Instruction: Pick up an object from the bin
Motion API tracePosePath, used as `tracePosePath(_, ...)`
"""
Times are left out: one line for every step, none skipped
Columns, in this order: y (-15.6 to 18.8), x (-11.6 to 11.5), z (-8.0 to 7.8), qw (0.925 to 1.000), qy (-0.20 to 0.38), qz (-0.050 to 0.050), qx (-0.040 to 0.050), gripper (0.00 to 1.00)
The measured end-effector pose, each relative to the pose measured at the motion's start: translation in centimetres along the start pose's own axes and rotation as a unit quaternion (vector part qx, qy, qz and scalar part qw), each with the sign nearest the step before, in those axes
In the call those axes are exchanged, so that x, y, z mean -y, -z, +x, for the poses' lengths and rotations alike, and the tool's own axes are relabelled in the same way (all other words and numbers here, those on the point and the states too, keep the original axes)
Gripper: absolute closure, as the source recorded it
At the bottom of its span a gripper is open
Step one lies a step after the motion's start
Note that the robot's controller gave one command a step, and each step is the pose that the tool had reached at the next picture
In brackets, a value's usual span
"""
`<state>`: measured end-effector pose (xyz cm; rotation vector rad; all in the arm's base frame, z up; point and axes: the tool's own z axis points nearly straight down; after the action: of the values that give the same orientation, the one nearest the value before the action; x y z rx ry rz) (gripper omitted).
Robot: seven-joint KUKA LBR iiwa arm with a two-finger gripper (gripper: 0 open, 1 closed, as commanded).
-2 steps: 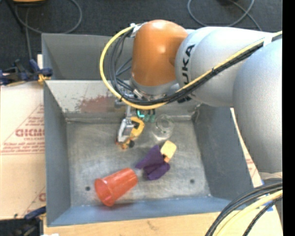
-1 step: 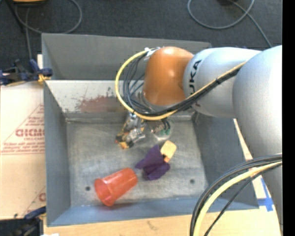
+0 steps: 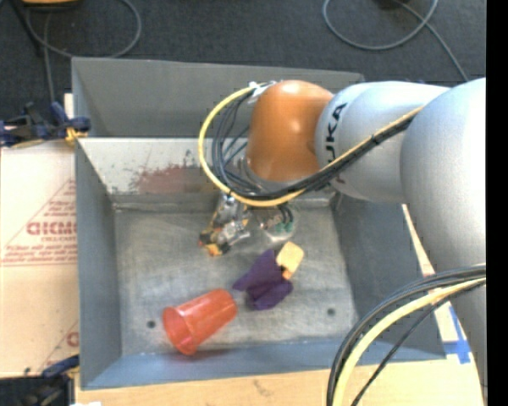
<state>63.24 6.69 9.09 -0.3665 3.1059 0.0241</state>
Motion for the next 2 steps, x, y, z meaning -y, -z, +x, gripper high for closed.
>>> tracePosePath(0.27, -0.21, 0.11, 1.0000, -0.001, 0.002, -0.0006, 1.00)
tracePosePath(0.27, -0.21, 0.11, 1.0000, -0.001, 0.002, -0.0006, 1.00)
